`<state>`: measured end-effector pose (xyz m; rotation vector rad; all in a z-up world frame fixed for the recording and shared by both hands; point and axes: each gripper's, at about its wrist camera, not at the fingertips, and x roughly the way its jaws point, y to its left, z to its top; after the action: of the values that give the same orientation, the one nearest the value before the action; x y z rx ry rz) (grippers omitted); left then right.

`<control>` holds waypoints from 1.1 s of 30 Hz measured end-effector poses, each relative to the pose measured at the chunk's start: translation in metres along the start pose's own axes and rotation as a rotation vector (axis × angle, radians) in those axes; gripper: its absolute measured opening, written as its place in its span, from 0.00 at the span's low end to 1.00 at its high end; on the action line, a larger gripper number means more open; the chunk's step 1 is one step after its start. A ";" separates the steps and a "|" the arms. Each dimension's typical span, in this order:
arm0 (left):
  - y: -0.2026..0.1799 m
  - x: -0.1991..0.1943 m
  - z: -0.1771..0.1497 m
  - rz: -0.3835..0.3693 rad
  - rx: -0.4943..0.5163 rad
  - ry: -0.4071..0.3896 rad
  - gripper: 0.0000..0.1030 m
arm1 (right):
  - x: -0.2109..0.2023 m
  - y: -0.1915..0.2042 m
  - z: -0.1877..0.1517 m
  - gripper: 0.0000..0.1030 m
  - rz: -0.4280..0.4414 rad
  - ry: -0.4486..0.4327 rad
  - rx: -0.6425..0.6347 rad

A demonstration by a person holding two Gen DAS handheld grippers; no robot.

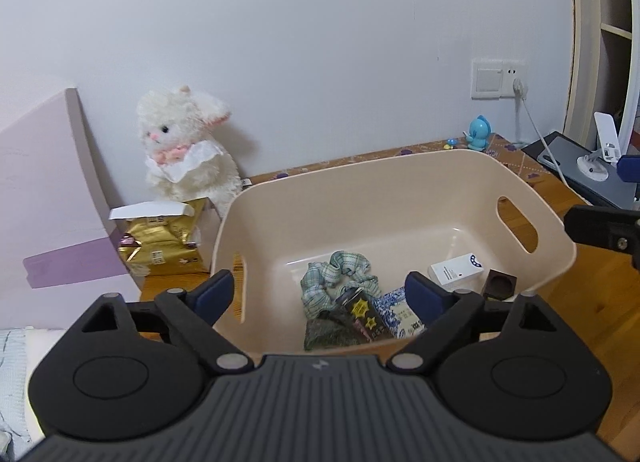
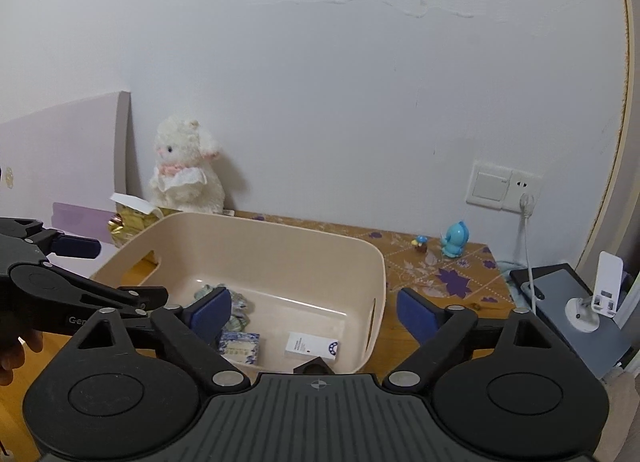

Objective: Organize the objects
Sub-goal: 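Lift both boxes over the bin and open both grippers to drop them, then grasp the orange silicone cup with the left gripper while the right grasps the beige hair clip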

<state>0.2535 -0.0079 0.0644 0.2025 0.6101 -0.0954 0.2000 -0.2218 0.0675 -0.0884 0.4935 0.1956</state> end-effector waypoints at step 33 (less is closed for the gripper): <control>-0.014 -0.036 -0.106 -0.064 -0.005 0.184 0.94 | -0.018 0.032 -0.109 1.00 0.028 0.283 -0.053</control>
<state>0.1625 0.0021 -0.0021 0.1881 0.8005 -0.1382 0.1279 -0.2079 -0.0204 -0.1623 0.7717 0.2248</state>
